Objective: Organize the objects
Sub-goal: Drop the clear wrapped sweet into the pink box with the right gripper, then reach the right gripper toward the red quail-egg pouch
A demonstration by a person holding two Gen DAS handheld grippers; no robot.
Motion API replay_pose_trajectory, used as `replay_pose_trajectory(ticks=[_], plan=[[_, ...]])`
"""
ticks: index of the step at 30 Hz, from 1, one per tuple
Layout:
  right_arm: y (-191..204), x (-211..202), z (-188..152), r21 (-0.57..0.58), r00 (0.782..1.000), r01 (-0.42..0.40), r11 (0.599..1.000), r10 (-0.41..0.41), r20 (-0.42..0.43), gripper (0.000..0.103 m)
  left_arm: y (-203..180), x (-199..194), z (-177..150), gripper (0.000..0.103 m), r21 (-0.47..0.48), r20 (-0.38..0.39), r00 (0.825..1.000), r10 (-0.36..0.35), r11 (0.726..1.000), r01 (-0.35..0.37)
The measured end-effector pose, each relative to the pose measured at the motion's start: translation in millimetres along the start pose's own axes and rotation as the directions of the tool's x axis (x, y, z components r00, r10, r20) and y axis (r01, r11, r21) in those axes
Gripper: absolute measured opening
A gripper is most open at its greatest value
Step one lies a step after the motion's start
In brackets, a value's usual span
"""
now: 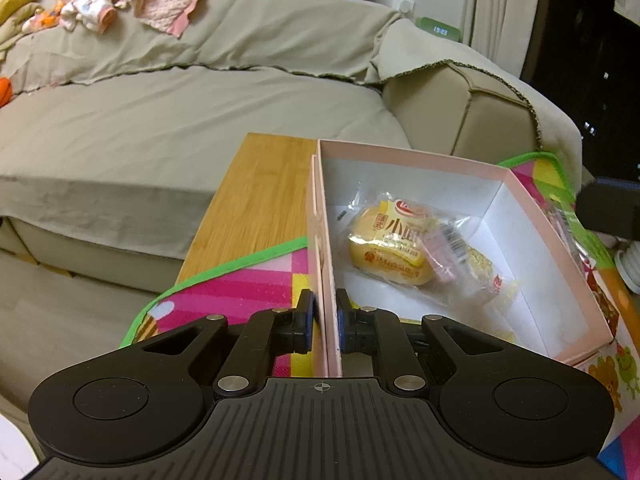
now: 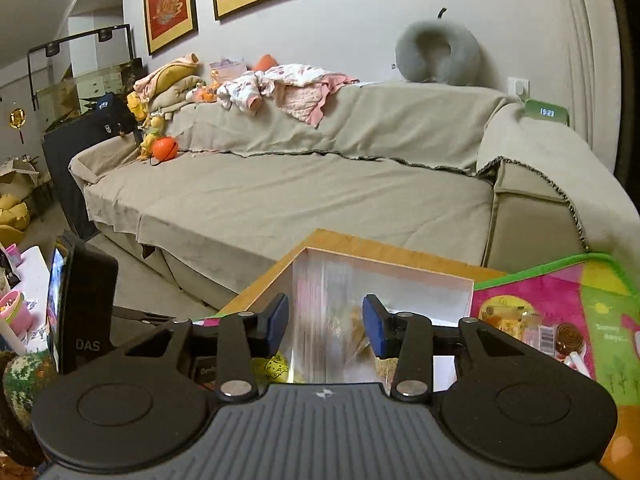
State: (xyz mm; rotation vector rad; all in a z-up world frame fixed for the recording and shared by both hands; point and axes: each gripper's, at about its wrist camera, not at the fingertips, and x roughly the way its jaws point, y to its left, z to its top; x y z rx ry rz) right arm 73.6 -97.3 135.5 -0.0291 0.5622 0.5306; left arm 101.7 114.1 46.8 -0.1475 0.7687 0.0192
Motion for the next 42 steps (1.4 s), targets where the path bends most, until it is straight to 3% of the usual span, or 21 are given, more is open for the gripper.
replay_pose_trajectory(ticks=[8,14,18,22,29,32,42], plan=[[-34.4,-21.3,-29.1,0.059,0.993,0.117,0.991,-0.115,-0.035,0.047,1.6,0.0,0.1,0.013,-0.009,0.001,1.0,-0.007,1.0,0.007],[-75.3,-39.2,-66.4,0.128,0.969,0.239,0.962,-0.228,-0.095,0.052,1.9,0.2,0.3,0.013,-0.01,0.002,1.0,-0.006,1.0,0.006],[-97.0,-44.7,-88.6,0.137,0.938,0.333,0.933,-0.314,-0.144,0.054,2.3,0.1,0.5,0.013,-0.011,0.001,1.0,-0.006,1.0,0.006],[-111.5,-46.8,-96.3,0.149,0.922,0.376,0.914,-0.353,-0.161,0.054,2.4,0.4,0.6,0.013,-0.009,0.001,1.0,-0.001,1.0,0.001],[-113.1,-34.9,-101.3,0.071,0.905,0.41,0.909,-0.396,-0.153,0.074,2.1,0.0,0.3,0.013,-0.009,0.0,1.0,0.0,1.0,0.0],[-118.7,-27.3,-104.6,0.07,0.908,0.399,0.914,-0.384,-0.167,0.085,2.5,-0.1,0.0,0.013,-0.008,0.0,1.0,0.0,1.0,0.0],[-168.0,12.4,-105.9,0.144,0.931,0.341,0.929,-0.312,-0.188,0.098,1.9,0.1,-0.4,0.013,-0.007,0.0,1.0,0.001,1.0,-0.001]])
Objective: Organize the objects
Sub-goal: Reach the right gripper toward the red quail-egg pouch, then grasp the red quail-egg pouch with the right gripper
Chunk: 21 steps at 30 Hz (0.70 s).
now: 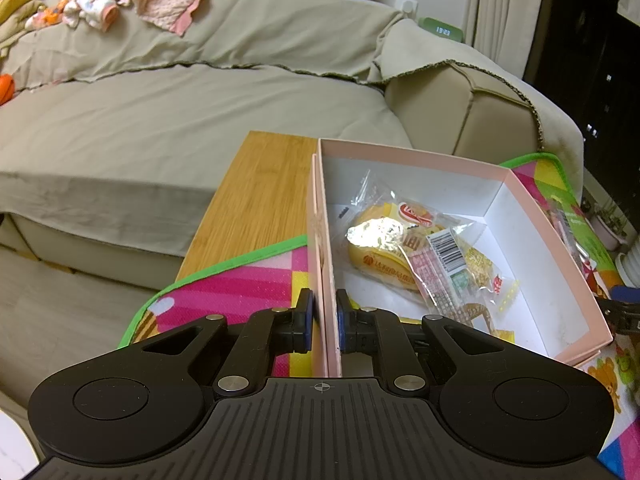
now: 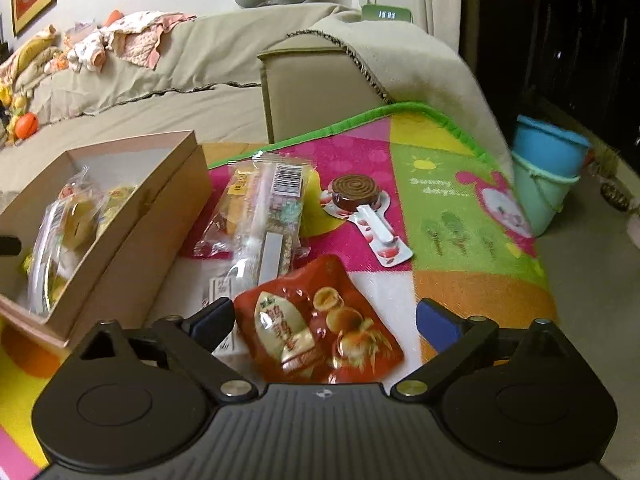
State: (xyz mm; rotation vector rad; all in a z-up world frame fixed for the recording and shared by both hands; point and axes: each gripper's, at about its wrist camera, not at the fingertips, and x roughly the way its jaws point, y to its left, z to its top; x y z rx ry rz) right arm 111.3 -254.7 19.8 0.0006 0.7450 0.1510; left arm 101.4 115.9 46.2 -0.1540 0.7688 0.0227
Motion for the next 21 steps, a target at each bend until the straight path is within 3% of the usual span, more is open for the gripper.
replay_pose_trajectory(ticks=[6,12,19,21], plan=[[-6.0,-5.3,-9.1,0.101,0.996,-0.088,0.991,0.089,-0.008,0.098,0.7,-0.1,-1.2,0.013,0.001,0.0,1.0,0.0,1.0,0.0],[12.4,-28.1,-27.1,0.055,0.99,-0.134,0.989,0.136,-0.032,0.098,1.3,-0.5,-1.9,0.013,0.0,0.001,1.0,-0.004,1.0,0.004],[25.5,-25.1,-24.1,-0.002,1.0,-0.017,1.0,0.017,-0.007,0.098,1.4,-0.6,-1.9,0.013,0.001,0.0,1.0,-0.004,1.0,0.004],[27.9,-18.4,-23.6,-0.006,1.0,-0.006,1.0,0.006,-0.02,0.093,1.1,-0.8,-1.7,0.013,0.005,-0.001,1.0,-0.003,1.0,0.003]])
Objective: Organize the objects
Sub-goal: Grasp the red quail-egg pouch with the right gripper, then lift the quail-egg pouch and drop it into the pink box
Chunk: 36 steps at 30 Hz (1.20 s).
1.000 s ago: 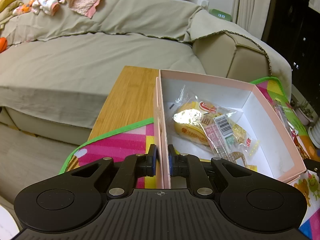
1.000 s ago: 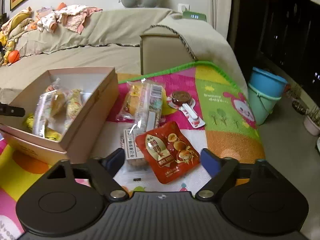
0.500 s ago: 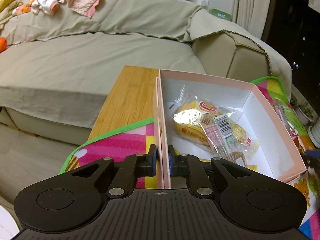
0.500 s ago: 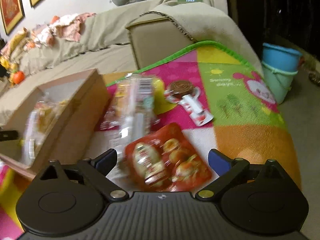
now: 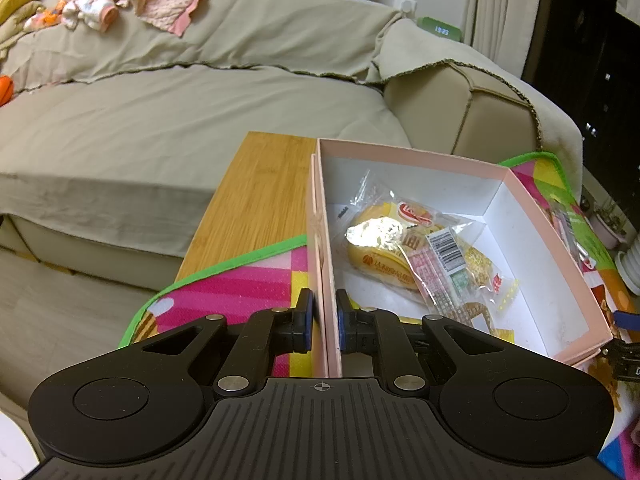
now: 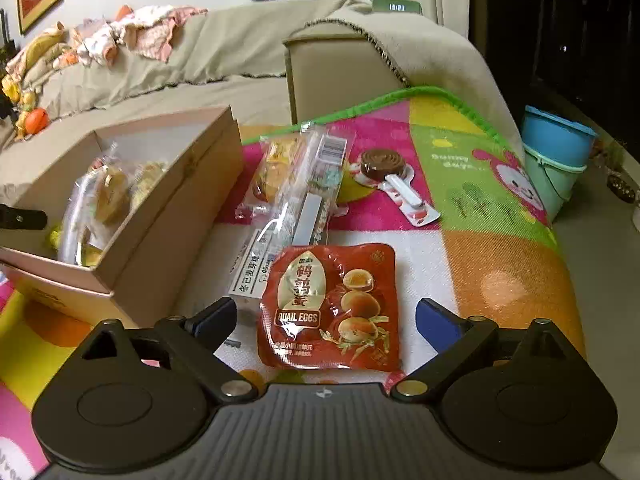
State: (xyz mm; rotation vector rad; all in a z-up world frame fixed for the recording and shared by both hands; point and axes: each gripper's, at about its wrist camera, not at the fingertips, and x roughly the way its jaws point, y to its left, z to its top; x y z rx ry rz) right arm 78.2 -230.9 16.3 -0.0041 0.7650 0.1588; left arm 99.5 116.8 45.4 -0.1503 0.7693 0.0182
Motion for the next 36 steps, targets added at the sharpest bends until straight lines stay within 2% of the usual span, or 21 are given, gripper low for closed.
replay_pose_trajectory(ticks=[1,5,14,22,26,30,34,36], plan=[[0.8,1.1,0.0,0.003,1.0,-0.006,1.0,0.006,-0.002,0.092,0.6,-0.2,-0.2,0.013,0.001,0.0,1.0,0.0,1.0,0.0],[4.3,-6.0,1.9,-0.005,1.0,-0.005,1.0,0.005,0.003,0.073,0.2,-0.2,-0.2,0.013,0.001,0.0,1.0,0.001,1.0,-0.001],[6.1,-44.4,-8.3,-0.022,1.0,0.022,1.0,-0.022,-0.015,0.073,-0.8,-0.2,0.5,0.013,-0.002,0.0,1.0,0.0,1.0,0.0],[32.4,-96.8,-15.1,-0.062,0.999,-0.038,0.997,0.038,-0.008,0.073,-0.8,-0.2,0.6,0.014,-0.009,0.004,1.0,-0.008,1.0,0.008],[57.4,-124.5,2.0,-0.115,0.992,-0.113,0.987,0.119,0.048,0.073,-0.2,0.0,0.8,0.014,-0.013,0.005,1.0,-0.013,1.0,0.013],[85.1,-145.1,30.8,-0.176,0.968,-0.191,0.966,0.216,0.13,0.073,-0.4,-0.2,0.7,0.014,-0.014,0.006,1.0,-0.016,1.0,0.016],[107.7,-140.9,65.0,-0.183,0.943,-0.251,0.951,0.282,0.175,0.073,0.3,0.0,1.0,0.015,-0.014,0.005,1.0,-0.02,1.0,0.02],[118.0,-131.0,83.3,-0.194,0.937,-0.249,0.949,0.286,0.2,0.073,-0.2,0.4,1.4,0.015,-0.011,0.005,1.0,-0.021,1.0,0.021]])
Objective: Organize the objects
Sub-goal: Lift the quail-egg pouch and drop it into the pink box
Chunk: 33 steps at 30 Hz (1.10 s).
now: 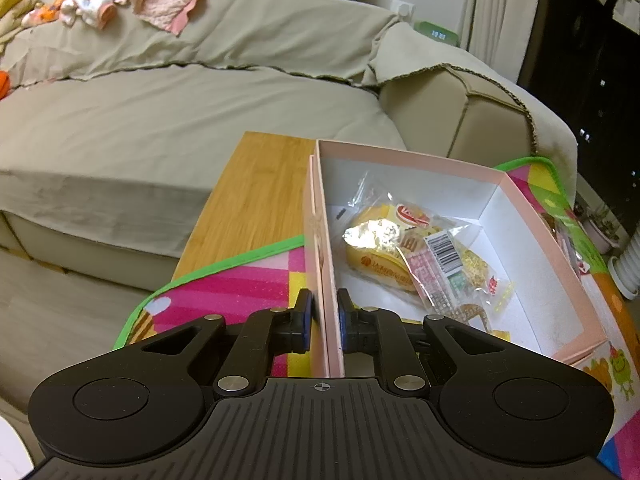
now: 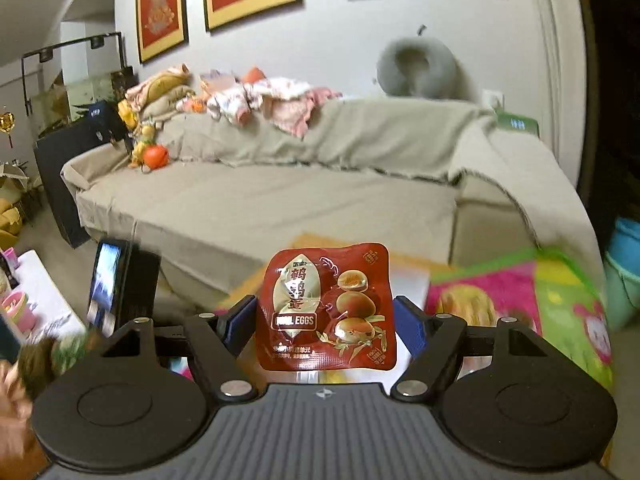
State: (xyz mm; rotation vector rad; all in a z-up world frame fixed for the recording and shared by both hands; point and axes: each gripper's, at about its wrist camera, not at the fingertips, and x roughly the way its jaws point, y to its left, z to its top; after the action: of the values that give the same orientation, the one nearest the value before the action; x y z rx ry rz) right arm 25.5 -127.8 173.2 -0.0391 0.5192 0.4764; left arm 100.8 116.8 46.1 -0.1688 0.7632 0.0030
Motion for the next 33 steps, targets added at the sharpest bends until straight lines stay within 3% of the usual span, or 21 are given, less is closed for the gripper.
replay_pose_trajectory(ticks=[6,10,17,25,33], plan=[[-23.0,54.1,42.6,0.091,1.0,0.026,0.996,-0.026,0.005,0.073,0.0,0.1,-0.1,0.015,-0.001,0.0,1.0,-0.004,1.0,0.004],[-48.2,84.9,41.7,0.166,0.998,0.061,0.984,-0.054,-0.045,0.081,0.5,0.2,-0.6,0.015,0.003,0.002,1.0,-0.006,1.0,0.006],[-86.5,73.0,3.2,0.239,0.991,0.11,0.965,-0.09,-0.096,0.085,0.8,0.0,-2.2,0.015,0.001,0.005,1.0,-0.007,1.0,0.007],[-120.6,57.6,-66.1,0.219,0.948,0.277,0.936,-0.23,-0.22,0.086,1.2,0.2,-2.5,0.015,0.0,0.005,1.0,-0.007,1.0,0.007],[-150.3,58.4,-107.8,0.318,0.925,0.332,0.888,-0.241,-0.294,0.086,1.1,0.9,-2.6,0.014,0.004,0.002,1.0,0.002,1.0,-0.002]])
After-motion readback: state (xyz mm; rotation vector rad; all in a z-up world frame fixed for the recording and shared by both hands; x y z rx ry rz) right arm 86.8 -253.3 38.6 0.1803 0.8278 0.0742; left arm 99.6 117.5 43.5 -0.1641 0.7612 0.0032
